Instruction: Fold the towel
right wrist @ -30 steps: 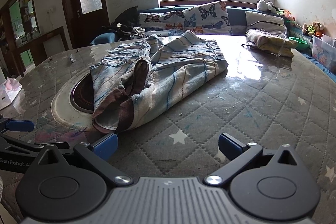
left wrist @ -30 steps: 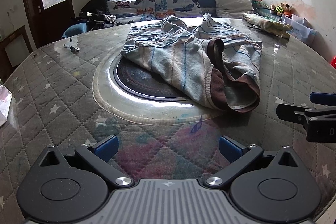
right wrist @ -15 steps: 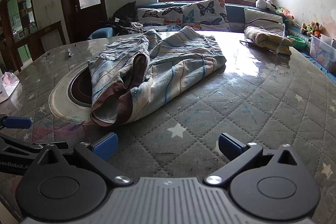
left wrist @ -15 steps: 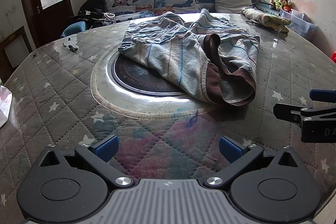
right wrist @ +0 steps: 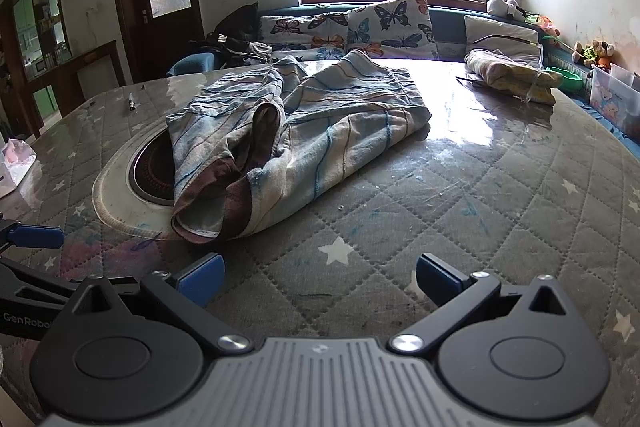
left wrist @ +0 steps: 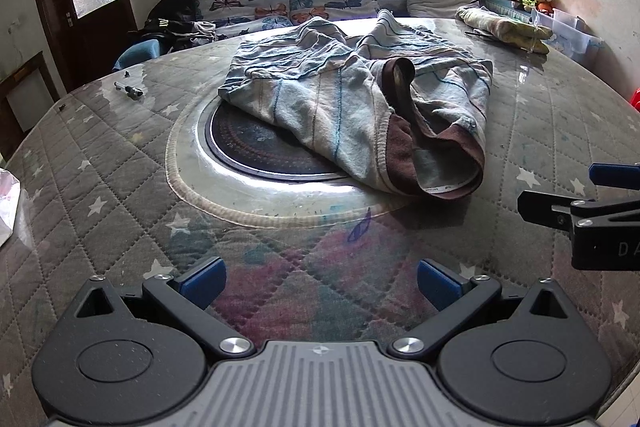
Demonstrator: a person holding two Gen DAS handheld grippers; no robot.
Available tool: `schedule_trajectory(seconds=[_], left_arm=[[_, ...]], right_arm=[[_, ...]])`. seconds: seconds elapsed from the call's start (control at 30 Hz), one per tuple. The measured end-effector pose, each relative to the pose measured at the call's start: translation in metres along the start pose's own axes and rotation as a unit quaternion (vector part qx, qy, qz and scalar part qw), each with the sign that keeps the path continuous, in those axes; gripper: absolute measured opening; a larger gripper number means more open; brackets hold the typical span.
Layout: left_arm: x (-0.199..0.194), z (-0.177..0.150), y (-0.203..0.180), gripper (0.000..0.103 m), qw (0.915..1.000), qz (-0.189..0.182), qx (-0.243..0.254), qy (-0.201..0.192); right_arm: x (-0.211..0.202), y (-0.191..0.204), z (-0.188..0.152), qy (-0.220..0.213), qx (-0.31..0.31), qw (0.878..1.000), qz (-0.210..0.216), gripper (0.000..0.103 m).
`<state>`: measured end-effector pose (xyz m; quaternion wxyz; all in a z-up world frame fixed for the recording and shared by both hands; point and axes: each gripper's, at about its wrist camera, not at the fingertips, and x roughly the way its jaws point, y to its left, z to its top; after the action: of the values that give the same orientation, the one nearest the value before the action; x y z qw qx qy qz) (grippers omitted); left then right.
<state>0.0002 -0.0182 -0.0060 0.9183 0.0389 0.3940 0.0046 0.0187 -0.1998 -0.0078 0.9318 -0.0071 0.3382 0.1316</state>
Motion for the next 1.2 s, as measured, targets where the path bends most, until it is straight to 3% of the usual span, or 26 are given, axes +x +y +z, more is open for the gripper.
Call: schedule_trajectory(seconds=[1.2], left_arm=[[0.026,0.047,0.009,0.103,0.9999,0.006,-0.004,-0.010]], right_arm=[[0.031,0.004,0.033,-0.004,-0.027,1.000,0.008,0.102]])
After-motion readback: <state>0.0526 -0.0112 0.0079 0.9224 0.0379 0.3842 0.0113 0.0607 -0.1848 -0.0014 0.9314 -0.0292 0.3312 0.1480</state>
